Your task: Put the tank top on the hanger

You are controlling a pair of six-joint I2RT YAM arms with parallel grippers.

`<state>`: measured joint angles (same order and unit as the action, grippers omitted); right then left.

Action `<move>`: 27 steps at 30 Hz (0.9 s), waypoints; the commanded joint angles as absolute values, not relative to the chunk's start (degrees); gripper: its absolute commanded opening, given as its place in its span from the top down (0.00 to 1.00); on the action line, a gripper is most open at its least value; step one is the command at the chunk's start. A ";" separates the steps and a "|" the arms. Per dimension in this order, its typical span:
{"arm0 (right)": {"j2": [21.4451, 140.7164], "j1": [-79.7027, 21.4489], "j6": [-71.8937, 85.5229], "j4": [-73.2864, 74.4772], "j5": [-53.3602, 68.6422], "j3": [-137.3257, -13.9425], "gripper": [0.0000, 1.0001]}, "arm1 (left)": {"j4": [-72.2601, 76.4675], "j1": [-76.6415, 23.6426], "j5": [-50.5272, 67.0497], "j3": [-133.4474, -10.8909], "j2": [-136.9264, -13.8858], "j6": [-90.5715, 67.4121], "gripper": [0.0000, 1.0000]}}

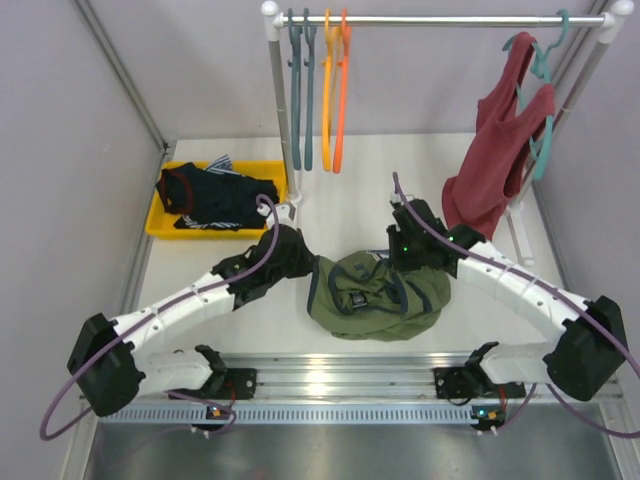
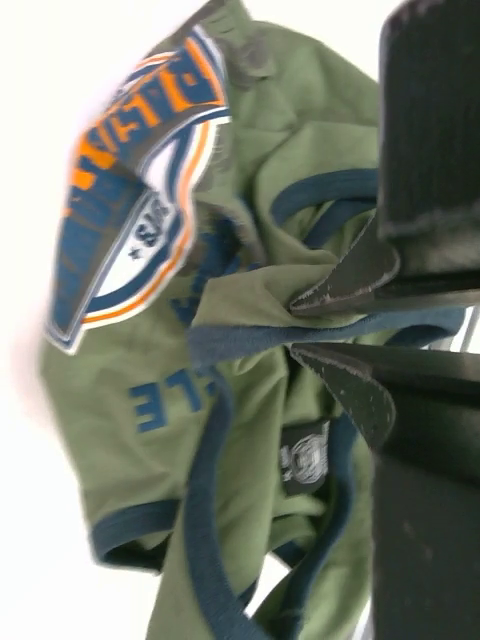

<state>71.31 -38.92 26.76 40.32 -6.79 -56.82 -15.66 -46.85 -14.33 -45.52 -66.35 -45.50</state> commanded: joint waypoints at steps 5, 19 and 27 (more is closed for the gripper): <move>69.28 -36.30 26.98 31.83 -1.50 -59.17 0.68 | -8.09 -42.10 -6.16 -42.46 -65.93 -46.58 1.00; 55.64 -36.04 30.06 36.21 -2.99 -53.87 0.52 | -17.75 -42.01 -6.86 -44.03 -56.26 -44.38 0.65; 61.42 -36.04 27.25 38.58 -6.67 -78.10 0.47 | -20.92 -42.01 -5.89 -45.00 -52.74 -44.47 0.63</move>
<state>59.59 -36.67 28.95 40.73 -3.46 -67.48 -19.62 -42.13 -6.81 -42.46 -54.54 -45.06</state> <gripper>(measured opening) 0.524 0.365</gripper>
